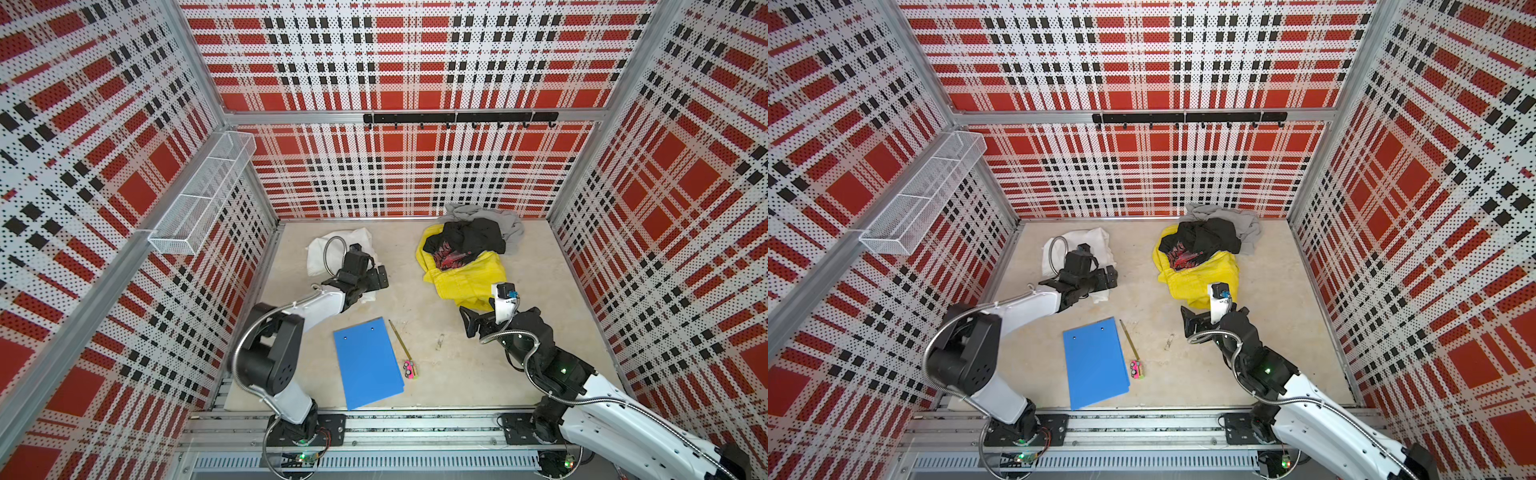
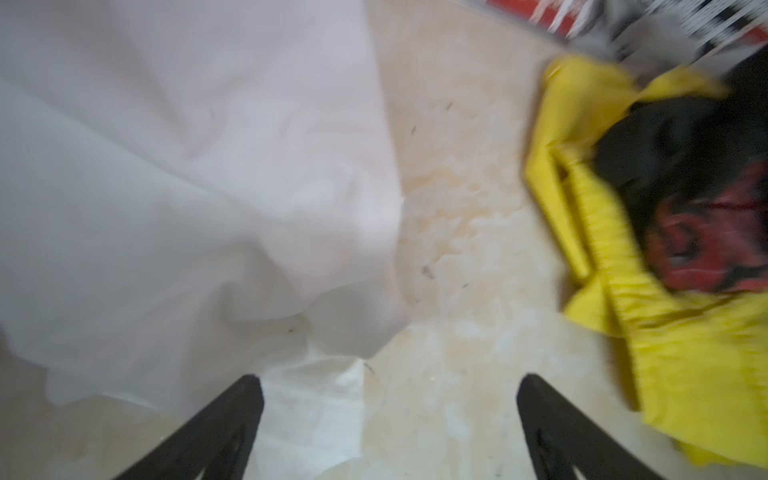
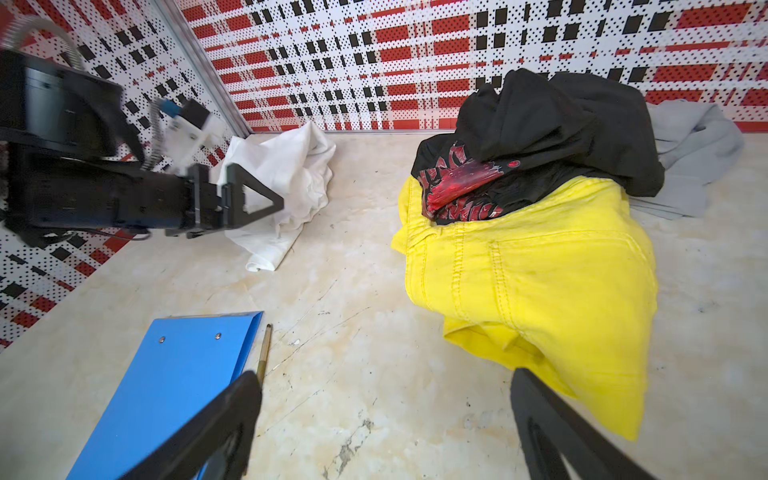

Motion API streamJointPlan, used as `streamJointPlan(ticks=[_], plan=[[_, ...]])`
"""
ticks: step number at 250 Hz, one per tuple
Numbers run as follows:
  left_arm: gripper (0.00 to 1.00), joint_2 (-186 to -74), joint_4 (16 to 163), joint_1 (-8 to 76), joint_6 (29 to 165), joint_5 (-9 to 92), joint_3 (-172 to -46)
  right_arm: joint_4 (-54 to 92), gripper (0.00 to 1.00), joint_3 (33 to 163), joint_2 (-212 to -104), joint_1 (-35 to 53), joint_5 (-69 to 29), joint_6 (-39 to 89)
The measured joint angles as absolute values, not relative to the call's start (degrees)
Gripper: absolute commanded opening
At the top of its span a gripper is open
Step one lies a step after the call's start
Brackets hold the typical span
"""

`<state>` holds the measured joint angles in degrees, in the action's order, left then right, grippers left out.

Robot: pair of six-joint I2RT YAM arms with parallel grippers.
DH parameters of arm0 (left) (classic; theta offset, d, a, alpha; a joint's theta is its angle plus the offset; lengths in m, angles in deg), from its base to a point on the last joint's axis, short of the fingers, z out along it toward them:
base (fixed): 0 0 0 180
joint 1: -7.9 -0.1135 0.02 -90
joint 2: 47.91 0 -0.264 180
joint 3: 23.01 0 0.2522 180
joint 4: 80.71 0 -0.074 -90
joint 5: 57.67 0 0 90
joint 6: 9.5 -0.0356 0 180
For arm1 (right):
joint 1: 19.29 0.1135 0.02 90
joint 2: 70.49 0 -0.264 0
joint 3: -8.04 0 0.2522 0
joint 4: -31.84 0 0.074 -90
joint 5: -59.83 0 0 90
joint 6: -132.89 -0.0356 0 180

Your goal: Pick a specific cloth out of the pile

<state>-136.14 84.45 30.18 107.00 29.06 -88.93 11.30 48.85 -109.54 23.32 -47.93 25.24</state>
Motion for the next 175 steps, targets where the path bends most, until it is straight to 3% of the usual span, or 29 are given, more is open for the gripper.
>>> streamJointPlan(ticks=[73,136,175], plan=[[0.99,-114.09,90.94,29.61,102.19,24.43,-76.15,12.45,1.0,48.78,-109.93,19.47,-55.4,26.42],[0.99,-112.16,102.96,15.1,96.14,23.25,-62.64,17.13,1.0,48.45,-115.7,1.0,-52.65,29.72],[0.99,-116.86,112.98,13.46,90.56,22.72,-58.31,25.07,1.0,45.11,-119.81,-7.41,-50.0,33.35]])
